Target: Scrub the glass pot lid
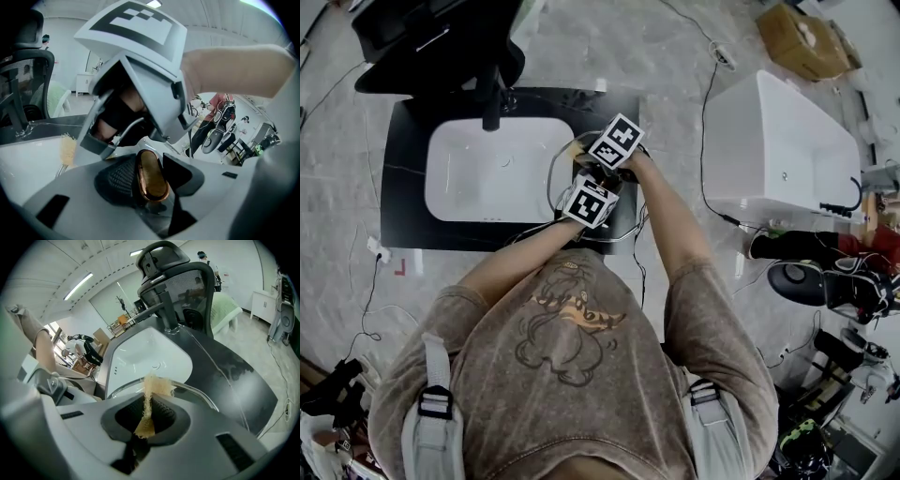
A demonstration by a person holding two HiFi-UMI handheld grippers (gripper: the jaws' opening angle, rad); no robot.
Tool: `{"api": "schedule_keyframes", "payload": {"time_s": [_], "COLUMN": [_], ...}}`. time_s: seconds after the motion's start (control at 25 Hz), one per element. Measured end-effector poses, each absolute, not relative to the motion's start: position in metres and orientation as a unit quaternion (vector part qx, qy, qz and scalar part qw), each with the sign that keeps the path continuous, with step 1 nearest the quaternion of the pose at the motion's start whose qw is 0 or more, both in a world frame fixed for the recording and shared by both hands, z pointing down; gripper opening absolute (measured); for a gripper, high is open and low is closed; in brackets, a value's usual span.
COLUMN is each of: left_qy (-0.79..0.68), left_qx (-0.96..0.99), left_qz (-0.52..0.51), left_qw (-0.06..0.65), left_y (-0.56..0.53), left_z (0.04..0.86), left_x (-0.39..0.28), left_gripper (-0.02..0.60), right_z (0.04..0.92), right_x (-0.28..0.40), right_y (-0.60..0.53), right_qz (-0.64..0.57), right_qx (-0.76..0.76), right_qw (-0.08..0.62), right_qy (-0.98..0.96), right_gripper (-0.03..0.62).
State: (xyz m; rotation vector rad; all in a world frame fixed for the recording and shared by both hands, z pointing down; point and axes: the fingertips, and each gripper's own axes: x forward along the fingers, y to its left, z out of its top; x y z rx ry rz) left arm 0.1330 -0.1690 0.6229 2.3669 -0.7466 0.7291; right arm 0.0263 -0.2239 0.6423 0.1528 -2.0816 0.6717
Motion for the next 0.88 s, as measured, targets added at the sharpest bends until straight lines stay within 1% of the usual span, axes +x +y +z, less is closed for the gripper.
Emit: {"api": "schedule_keyframes", "payload": {"time_s": [0.4, 0.88], "left_qy": [-0.275, -0.265], "left_qx": [0.877, 0.877], "left_qz": [0.277, 0.284], "left_qw": [0.280, 0.282], "left_y": [-0.168, -0.168], "left_z": [0.620, 0.621], "left_x": [0.132, 0.132], "left_gripper": [0.192, 0.192], "right_z": [0.642, 0.642], "right_x": [0.030, 0.071], "right_y": [-0.227, -0.239], "right_qz": [0.257, 0.282], "right_qx": [0.079, 0.155], "right_qw": [0.448, 0.418], "right_qy": [-0.853, -0.849], "right_gripper": [0.043, 0.043]}}
